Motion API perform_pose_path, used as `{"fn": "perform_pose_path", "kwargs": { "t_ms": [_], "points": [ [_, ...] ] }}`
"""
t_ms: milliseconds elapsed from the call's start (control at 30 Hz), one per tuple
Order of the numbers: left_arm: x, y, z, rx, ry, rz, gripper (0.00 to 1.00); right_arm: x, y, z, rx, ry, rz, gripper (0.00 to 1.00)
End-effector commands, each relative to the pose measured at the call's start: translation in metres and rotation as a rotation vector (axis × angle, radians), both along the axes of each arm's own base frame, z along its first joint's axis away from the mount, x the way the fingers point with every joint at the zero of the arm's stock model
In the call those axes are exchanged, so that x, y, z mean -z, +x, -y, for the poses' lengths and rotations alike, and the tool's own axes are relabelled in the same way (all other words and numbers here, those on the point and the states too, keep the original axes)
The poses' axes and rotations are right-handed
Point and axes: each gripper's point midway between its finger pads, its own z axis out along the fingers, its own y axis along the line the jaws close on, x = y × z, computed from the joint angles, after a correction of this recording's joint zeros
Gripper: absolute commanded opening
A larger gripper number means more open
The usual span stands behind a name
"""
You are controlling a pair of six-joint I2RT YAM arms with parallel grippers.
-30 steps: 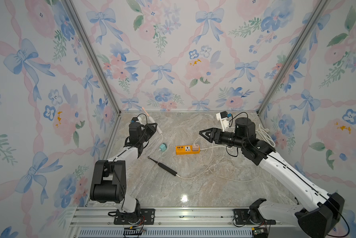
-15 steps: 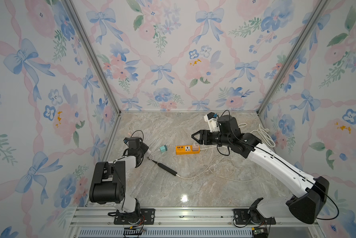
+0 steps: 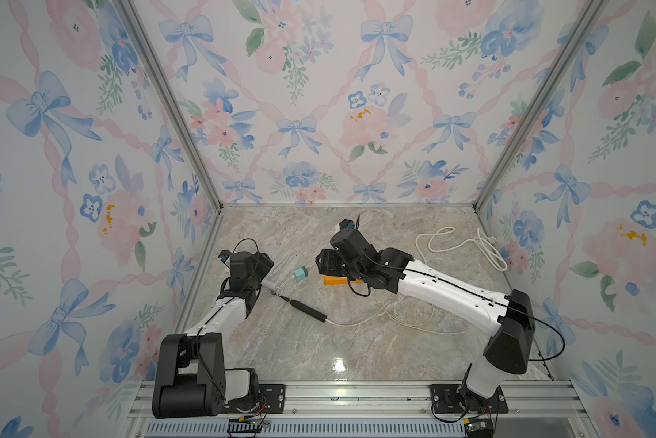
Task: Charge the electric toothbrush
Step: Place the electric toothbrush at the center of the board, then pick up the plug from the center of the board.
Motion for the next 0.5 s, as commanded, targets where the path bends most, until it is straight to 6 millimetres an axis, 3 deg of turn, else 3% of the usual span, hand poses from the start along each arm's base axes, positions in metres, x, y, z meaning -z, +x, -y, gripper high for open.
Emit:
{"fn": "perform_pose_path", "kwargs": {
  "t_ms": [0, 67, 100, 167, 333, 467],
  "points": [
    [-0.041, -0.008, 0.013, 0.066, 0.153, 0.025, 0.82, 0.027, 0.011, -0.020, 0.110, -0.022, -0.007, 0.69],
    [-0.061, -0.017, 0.018, 0.081, 0.218, 0.045, 0.82, 0.045, 0.017, -0.036, 0.129, -0.011, -0.020, 0.70],
    [-0.084, -0.018, 0.018, 0.075, 0.239, 0.084, 0.81, 0.054, 0.021, -0.042, 0.142, -0.013, -0.023, 0.72],
    [-0.100, -0.027, 0.013, 0.058, 0.269, 0.109, 0.81, 0.070, 0.028, -0.054, 0.153, -0.022, -0.020, 0.74],
    [-0.123, -0.050, -0.003, 0.002, 0.354, 0.164, 0.80, 0.101, 0.050, -0.082, 0.135, -0.050, -0.014, 0.82],
    [-0.125, -0.060, -0.013, -0.019, 0.414, 0.172, 0.80, 0.132, 0.060, -0.087, 0.200, -0.044, -0.073, 0.82]
  ]
}}
